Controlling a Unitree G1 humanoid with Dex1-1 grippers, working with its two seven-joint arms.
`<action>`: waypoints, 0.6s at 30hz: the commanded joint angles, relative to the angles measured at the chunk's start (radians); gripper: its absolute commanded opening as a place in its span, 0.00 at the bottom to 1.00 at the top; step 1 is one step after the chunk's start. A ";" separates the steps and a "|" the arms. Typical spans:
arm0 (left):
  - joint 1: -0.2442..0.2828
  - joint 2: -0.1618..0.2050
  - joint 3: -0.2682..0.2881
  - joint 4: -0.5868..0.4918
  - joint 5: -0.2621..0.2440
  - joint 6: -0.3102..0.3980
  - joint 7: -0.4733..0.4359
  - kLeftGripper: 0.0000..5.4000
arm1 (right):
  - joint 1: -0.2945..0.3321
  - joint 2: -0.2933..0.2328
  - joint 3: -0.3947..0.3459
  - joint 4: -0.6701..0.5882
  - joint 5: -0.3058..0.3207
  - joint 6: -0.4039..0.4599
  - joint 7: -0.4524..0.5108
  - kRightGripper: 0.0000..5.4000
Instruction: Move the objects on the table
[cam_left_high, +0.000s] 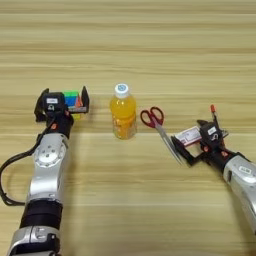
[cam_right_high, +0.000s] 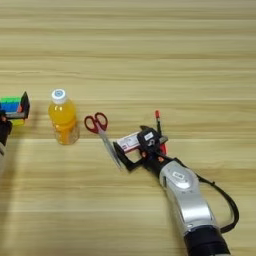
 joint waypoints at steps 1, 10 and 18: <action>-0.002 -0.006 -0.006 -0.007 0.008 0.010 0.006 1.00 | 0.007 -0.011 -0.009 0.011 -0.003 0.036 -0.006 0.99; -0.006 -0.010 -0.007 -0.002 0.010 0.009 0.008 1.00 | 0.013 -0.013 -0.010 0.005 -0.003 0.048 -0.002 0.99; -0.004 -0.011 -0.007 -0.006 0.012 0.010 0.008 1.00 | 0.022 -0.020 -0.002 -0.006 -0.011 0.058 0.003 0.93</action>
